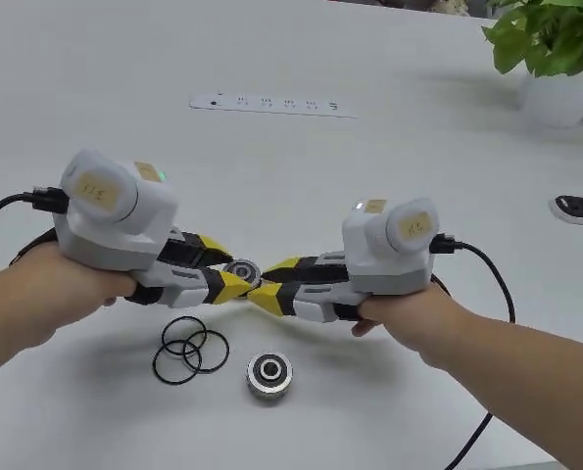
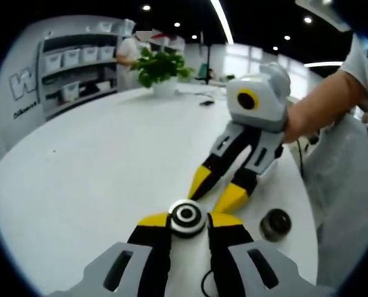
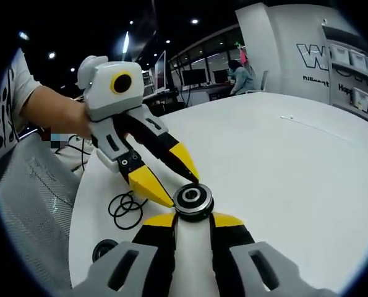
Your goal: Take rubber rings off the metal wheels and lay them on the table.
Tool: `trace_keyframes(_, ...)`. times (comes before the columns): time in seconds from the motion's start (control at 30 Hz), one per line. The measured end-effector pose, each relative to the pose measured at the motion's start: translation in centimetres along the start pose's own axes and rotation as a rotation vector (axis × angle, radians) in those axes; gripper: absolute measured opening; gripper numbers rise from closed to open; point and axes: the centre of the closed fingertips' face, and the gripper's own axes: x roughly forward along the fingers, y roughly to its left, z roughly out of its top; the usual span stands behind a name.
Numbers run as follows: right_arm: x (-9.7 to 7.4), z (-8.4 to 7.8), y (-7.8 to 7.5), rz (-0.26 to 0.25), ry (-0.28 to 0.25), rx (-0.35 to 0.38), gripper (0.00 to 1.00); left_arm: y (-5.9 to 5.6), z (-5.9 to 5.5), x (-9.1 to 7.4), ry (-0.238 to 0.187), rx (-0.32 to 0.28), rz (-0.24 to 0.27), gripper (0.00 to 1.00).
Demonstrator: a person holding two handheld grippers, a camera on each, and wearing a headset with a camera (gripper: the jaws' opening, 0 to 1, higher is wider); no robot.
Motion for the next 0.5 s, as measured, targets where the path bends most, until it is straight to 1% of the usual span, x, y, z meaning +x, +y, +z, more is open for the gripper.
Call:
trace_keyframes(0.13, -0.01, -0.01, -0.08, -0.003, -0.002, 0.002, 0.17, -0.05, -0.01, 0.15, 0.002, 0.005, -0.001, 0.22)
trace_keyframes(0.33, 0.06, 0.1, -0.24, -0.007, -0.007, 0.004, 0.17, 0.35, 0.0, 0.38, 0.002, 0.02, 0.01, 0.16)
trace_keyframes(0.4, 0.13, 0.06, -0.26, -0.006, -0.007, 0.005, 0.17, 0.44, 0.02, 0.45, 0.006, 0.038, 0.015, 0.15)
trace_keyframes(0.5, 0.2, -0.02, -0.28, -0.004, -0.008, 0.006, 0.17, 0.28, 0.03, 0.63, 0.011, 0.076, 0.021, 0.15)
